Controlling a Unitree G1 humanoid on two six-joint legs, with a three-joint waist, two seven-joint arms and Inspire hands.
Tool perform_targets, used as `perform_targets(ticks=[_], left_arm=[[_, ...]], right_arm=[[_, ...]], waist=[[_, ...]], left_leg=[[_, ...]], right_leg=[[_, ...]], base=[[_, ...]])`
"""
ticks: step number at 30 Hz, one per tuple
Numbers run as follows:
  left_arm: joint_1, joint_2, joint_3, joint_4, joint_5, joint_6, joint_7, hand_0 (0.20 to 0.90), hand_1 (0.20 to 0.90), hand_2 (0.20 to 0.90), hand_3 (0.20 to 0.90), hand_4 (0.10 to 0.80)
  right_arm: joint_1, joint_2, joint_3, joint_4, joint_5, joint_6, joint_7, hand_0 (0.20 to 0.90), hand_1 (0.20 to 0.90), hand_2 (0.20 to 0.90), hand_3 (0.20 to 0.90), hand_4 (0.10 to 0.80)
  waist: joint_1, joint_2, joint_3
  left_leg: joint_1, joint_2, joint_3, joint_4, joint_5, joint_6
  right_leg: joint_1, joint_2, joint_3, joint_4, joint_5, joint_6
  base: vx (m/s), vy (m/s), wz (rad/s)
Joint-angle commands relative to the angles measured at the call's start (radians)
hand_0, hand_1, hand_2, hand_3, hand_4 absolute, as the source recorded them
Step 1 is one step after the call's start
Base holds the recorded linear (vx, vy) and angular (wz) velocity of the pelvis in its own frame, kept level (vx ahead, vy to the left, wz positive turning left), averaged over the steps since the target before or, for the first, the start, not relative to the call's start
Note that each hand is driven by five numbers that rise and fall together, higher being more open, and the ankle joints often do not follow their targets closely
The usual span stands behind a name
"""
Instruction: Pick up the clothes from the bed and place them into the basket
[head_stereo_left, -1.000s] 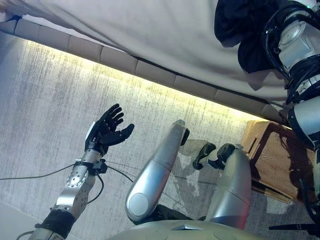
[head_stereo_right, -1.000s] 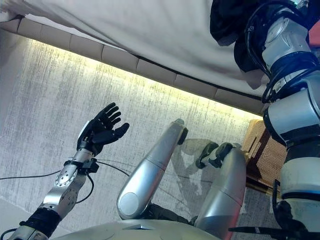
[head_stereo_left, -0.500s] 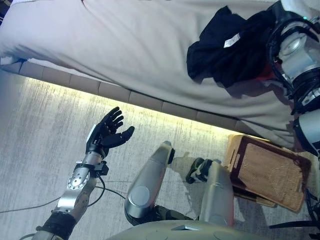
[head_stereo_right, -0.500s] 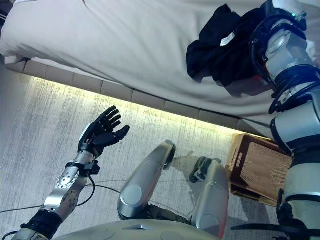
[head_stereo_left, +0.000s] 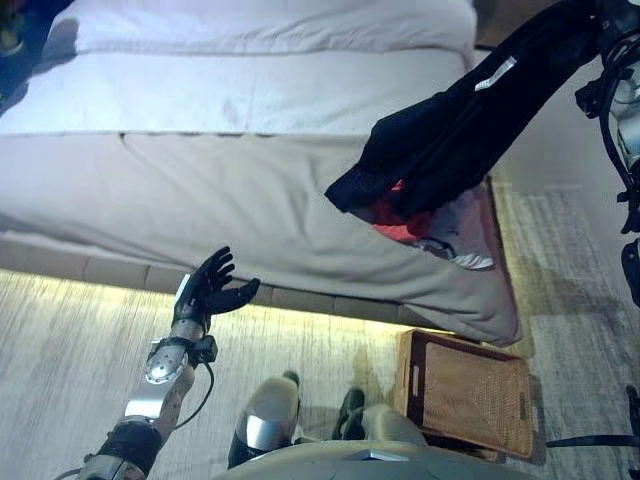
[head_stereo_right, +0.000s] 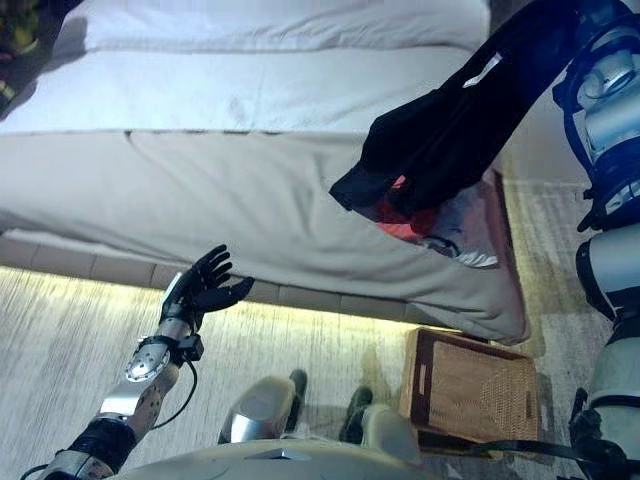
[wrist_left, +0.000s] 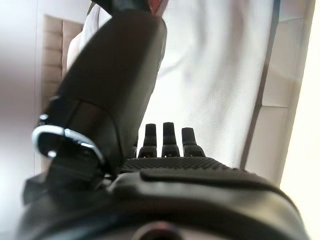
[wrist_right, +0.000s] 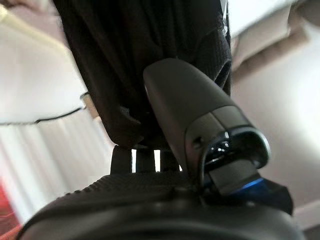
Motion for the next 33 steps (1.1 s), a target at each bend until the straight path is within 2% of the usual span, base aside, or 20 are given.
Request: perform_targets(ticks=[1,5,7,13,16,23,33], left_arm=[[0.010,0.009,-0.038,0.045,0.055,-0.091,0.013,0.900,0.900,0.900,0.900,0.800],[-0.020,-0.032,-0.029,0.146,0.024,-0.074,0.026,0.900,0.900,0.900,0.900,0.800],[-0.043,-0.068,0.008,0.238,-0.019,-0.053,0.031,0.900,0.900,0.900,0.900,0.800],[-0.090,-0.112,0.098,0.413,-0.036,-0.021,0.052,0.900,0.900,0.900,0.900,0.800],[-0.122,-0.114,0.120,0.513,0.057,-0.012,0.090,0.900,0.900,0.900,0.900,0.800],[-0.156,-0.106,0.115,0.600,0.149,-0.012,0.105,0.900,0.900,0.900,0.900,0.800],[-0.187,-0.105,0.115,0.655,0.158,-0.038,0.066,0.900,0.900,0.900,0.900,0.800]], right_arm=[[-0.019,-0.146,-0.016,-0.008,0.041,-0.079,-0.065,0.300,0.300,0.300,0.200,0.100],[0.006,-0.176,-0.042,-0.013,0.050,-0.078,-0.079,0.300,0.300,0.300,0.200,0.100],[0.041,-0.204,-0.079,-0.025,0.070,-0.082,-0.086,0.300,0.300,0.300,0.200,0.100],[0.119,-0.251,-0.144,-0.086,0.106,-0.070,-0.096,0.300,0.300,0.300,0.200,0.100],[0.195,-0.258,-0.198,-0.144,0.135,-0.052,-0.096,0.300,0.300,0.300,0.200,0.100],[0.341,-0.268,-0.283,-0.217,0.114,-0.014,-0.121,0.300,0.300,0.300,0.200,0.100],[0.662,-0.265,-0.518,-0.415,0.109,0.017,-0.191,0.300,0.300,0.300,0.200,0.100]], waist=[[-0.023,-0.023,-0.186],[-0.056,-0.024,-0.207],[-0.083,-0.024,-0.218],[-0.142,-0.032,-0.237],[-0.187,-0.034,-0.248],[-0.245,-0.028,-0.253],[-0.322,-0.015,-0.236]], left_leg=[[-0.028,0.040,0.053,-0.115,0.030,0.020],[0.016,0.051,0.074,-0.198,0.040,0.017],[0.039,0.058,0.084,-0.256,0.054,0.014],[0.071,0.065,0.118,-0.310,0.057,0.012],[0.089,0.071,0.154,-0.331,0.050,0.010],[0.107,0.077,0.186,-0.351,0.045,0.012],[0.110,0.081,0.223,-0.354,0.043,0.014]], right_leg=[[-0.002,-0.009,0.017,-0.038,0.011,0.039],[0.011,-0.006,0.051,-0.092,0.041,0.055],[0.015,-0.001,0.077,-0.128,0.060,0.066],[0.021,0.007,0.124,-0.182,0.087,0.079],[0.019,0.011,0.164,-0.217,0.107,0.090],[0.012,0.025,0.224,-0.243,0.128,0.100],[-0.008,0.040,0.277,-0.238,0.135,0.105]], base=[[-0.046,0.000,-0.24],[-0.045,-0.006,-0.29],[-0.074,-0.024,-0.15],[-0.055,-0.026,-0.31],[-0.053,-0.016,-0.20],[-0.024,-0.007,-0.25],[-0.046,0.002,-0.14]])
